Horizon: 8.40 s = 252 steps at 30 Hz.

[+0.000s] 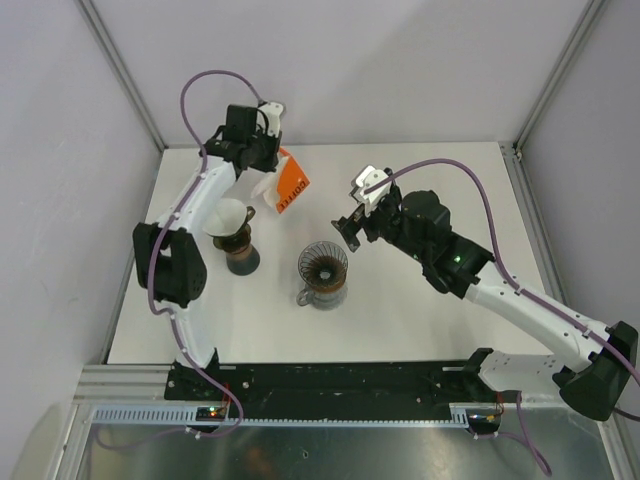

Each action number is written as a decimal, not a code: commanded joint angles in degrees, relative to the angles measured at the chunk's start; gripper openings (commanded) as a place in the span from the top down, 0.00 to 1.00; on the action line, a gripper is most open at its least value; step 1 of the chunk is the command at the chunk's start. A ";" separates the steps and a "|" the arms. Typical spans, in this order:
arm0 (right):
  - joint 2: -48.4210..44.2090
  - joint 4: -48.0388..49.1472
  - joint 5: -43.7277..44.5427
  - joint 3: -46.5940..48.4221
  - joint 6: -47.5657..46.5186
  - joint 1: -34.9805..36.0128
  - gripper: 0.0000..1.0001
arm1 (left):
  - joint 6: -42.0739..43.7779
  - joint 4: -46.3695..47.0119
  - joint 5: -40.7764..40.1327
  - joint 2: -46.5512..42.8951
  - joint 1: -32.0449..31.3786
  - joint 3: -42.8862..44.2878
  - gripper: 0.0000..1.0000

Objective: Place the coffee filter in the dripper

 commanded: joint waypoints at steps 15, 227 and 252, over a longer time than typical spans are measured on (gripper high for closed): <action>-0.34 1.49 0.41 0.23 1.15 0.56 0.01 | 1.70 0.54 0.27 4.12 -1.42 -2.10 1.00; 51.34 -72.87 -1.48 59.41 16.78 6.48 1.00 | -5.39 -4.35 3.23 -31.44 0.79 -17.84 0.21; 50.00 -70.28 -1.52 58.45 17.35 6.44 0.83 | -5.40 -4.38 4.26 -31.57 0.73 -18.12 0.21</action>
